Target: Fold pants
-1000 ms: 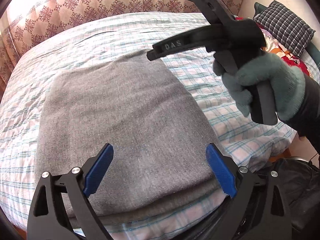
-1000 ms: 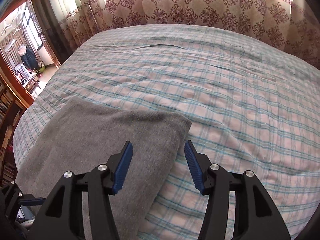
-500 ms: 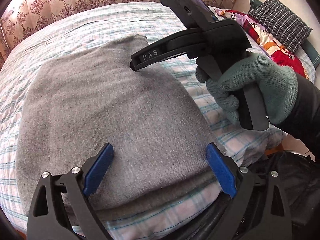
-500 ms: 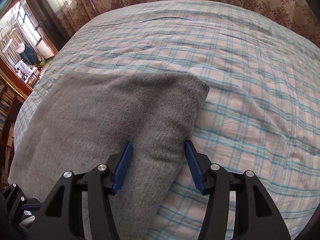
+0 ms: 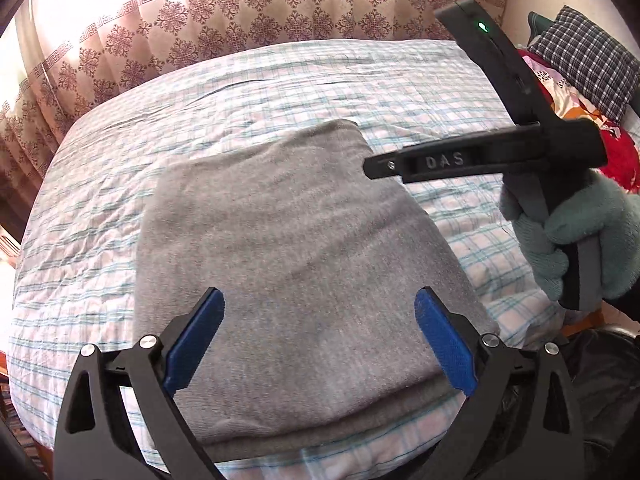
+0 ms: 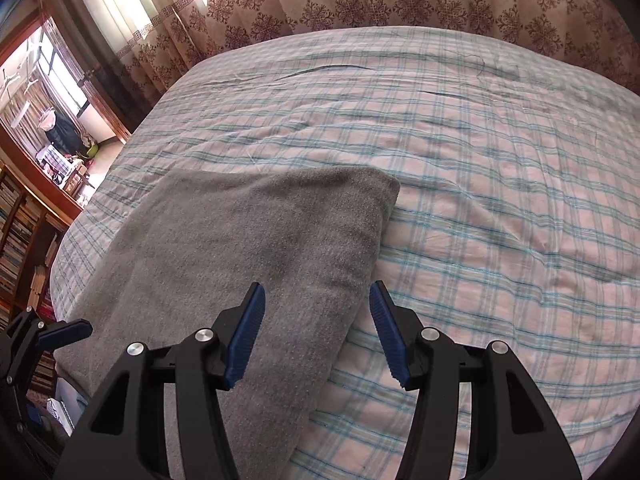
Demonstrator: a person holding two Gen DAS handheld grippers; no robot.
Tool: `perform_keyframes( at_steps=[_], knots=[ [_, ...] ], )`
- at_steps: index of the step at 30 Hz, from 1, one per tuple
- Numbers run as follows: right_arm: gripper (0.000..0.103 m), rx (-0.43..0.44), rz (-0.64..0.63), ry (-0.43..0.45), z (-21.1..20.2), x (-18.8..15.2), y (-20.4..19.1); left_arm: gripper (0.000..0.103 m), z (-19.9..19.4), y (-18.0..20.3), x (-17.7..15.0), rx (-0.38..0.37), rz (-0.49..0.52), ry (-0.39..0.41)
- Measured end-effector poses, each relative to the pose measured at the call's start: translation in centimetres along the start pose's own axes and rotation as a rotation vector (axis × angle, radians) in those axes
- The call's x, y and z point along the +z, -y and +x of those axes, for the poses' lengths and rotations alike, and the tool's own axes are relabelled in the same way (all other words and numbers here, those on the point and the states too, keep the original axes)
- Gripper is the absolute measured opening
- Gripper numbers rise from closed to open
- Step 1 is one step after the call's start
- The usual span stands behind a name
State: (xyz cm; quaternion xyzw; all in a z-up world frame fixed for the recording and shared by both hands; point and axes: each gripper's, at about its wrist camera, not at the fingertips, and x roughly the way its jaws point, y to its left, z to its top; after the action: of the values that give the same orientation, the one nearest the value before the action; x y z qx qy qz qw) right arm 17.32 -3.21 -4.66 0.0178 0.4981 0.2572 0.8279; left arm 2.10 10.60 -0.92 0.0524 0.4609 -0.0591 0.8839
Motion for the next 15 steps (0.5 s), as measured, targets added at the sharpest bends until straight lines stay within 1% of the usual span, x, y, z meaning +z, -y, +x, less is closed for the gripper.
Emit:
perform_keyframes(
  at_steps=[4,7,12,15],
  knots=[
    [0.055,0.000,0.002,-0.019,-0.5,-1.2,0.1,0.097,-0.6,-1.9,0.3,0.063,-0.027,0.026],
    [0.055,0.013,-0.008,-0.031,-0.9,-2.0,-0.2,0.097,-0.5,-3.1,0.5,0.112,-0.038,0.032],
    [0.055,0.043,-0.055,-0.085,-0.7,-4.1,-1.6,0.097,0.1,-4.5,0.5,0.142,-0.063,0.018],
    [0.056,0.040,-0.066,-0.108,-0.4,-5.2,-2.0,0.097,0.9,-4.6,0.1,0.154,-0.065,-0.004]
  ],
)
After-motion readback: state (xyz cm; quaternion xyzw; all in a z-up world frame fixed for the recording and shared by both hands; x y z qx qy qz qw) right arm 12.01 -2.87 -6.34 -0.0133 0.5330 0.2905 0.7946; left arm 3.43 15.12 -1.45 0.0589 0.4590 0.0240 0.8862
